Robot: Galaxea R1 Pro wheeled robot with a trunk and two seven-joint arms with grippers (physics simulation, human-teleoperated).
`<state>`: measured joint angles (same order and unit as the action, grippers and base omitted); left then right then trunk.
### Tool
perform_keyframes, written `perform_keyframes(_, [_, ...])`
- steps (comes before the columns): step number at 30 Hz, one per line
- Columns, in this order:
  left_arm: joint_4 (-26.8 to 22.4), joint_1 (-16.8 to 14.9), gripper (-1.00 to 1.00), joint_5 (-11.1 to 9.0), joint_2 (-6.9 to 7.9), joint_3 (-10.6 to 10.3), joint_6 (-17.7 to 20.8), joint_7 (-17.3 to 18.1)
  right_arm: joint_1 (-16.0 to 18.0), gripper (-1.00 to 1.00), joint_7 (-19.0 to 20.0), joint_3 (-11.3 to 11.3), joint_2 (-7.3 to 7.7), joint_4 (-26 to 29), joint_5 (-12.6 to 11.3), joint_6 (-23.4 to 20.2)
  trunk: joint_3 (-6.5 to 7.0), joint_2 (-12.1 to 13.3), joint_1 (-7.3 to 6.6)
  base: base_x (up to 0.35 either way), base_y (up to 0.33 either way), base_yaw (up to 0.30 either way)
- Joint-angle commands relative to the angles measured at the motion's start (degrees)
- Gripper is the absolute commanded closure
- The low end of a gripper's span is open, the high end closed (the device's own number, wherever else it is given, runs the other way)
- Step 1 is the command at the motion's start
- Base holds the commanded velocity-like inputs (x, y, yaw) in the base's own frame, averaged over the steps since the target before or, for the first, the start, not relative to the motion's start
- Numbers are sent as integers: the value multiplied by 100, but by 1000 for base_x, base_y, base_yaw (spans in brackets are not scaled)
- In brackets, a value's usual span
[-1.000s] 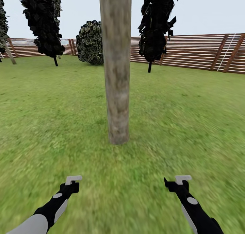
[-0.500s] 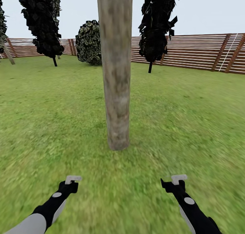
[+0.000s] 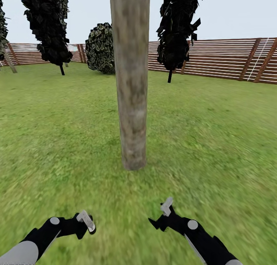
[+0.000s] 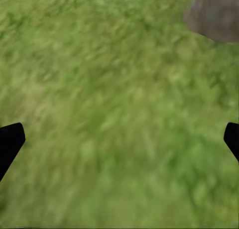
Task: In the garden, pick up the pesticide atomizer on the floor and spray pesticide onto both trees until each tree trunk is fully covered.
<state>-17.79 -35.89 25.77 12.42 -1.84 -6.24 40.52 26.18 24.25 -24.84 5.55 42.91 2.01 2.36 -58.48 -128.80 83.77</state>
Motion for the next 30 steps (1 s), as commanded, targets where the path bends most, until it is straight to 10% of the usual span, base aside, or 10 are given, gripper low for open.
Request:
perform_keyframes(1, [-4,-12,100,273,6,12,1,286,127,-100,463,-4,-26,-2,155,-4,0,0,0,0,0,0])
perform_keyframes(4, [-10,-39,100,842,-23,19,-1,764,370,-100,1063,-10,-113,-2,417,-16,0,0,0,0,0,0])
perform_keyframes(8, [-14,-55,100,1020,-56,11,-6,1039,461,-100,1335,-11,-211,-2,665,-24,0,0,0,0,0,0])
perform_keyframes(9, [-16,-59,100,1064,-62,10,-4,1124,469,100,1436,-11,-232,-2,767,-24,0,0,0,0,0,0])
perform_keyframes(18, [-293,-65,100,1493,-147,25,36,1478,526,100,1935,-12,-434,0,1467,-25,0,0,0,0,0,0])
perform_keyframes(20, [-303,-67,100,1682,-321,25,36,1492,536,100,2113,-12,-617,-8,1928,-25,0,0,0,0,0,0])
perform_keyframes(30, [-304,-63,100,1756,-849,18,-13,1511,537,100,2320,-12,-756,-19,1996,-22,0,0,0,0,0,0])
